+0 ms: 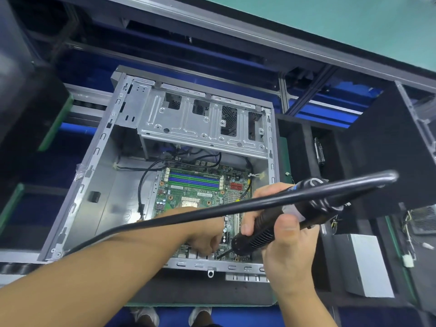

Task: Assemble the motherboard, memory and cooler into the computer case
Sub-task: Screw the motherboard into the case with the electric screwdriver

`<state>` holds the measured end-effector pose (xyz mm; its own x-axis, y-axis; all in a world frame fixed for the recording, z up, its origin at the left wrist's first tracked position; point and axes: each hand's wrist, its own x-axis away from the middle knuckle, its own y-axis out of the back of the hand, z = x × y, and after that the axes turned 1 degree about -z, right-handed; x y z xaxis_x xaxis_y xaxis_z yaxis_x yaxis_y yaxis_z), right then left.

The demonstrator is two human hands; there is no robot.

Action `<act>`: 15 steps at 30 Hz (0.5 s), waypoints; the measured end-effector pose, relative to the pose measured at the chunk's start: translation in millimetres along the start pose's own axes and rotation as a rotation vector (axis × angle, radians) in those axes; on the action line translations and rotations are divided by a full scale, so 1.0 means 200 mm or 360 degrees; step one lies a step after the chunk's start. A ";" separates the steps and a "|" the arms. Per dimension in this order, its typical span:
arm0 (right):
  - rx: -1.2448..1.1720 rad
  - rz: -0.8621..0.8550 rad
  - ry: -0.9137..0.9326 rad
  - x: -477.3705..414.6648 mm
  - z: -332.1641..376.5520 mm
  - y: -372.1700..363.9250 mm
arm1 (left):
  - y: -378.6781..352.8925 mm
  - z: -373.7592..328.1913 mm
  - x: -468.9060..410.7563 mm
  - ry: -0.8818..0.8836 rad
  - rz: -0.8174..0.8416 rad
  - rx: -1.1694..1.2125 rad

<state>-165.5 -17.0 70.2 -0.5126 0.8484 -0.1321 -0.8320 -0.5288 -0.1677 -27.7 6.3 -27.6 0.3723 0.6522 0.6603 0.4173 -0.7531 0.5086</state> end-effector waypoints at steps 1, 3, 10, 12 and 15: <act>-0.0008 -0.0043 0.0000 0.00 0.00 0.02 | 0.00 -0.01 0.00 -0.0067 -0.0029 -0.0072; -0.0022 -0.0101 0.0001 -0.01 0.00 0.04 | 0.01 -0.03 0.00 -0.0194 -0.0090 -0.0249; -0.0094 -0.0007 0.0195 -0.07 0.15 0.09 | -0.03 -0.05 -0.05 -0.0275 0.0120 -0.0732; -0.0057 -0.0023 0.0226 -0.10 0.19 0.11 | -0.04 -0.06 -0.06 -0.0283 0.0219 -0.0945; -0.0062 -0.0111 0.0208 -0.10 0.20 0.13 | -0.06 -0.05 -0.06 -0.0292 0.0318 -0.1123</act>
<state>-184.8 -47.3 108.6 -0.4199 0.8741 -0.2443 -0.8544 -0.4715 -0.2184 -45.5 6.7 -37.4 0.5427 0.4551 0.7060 -0.2795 -0.6947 0.6627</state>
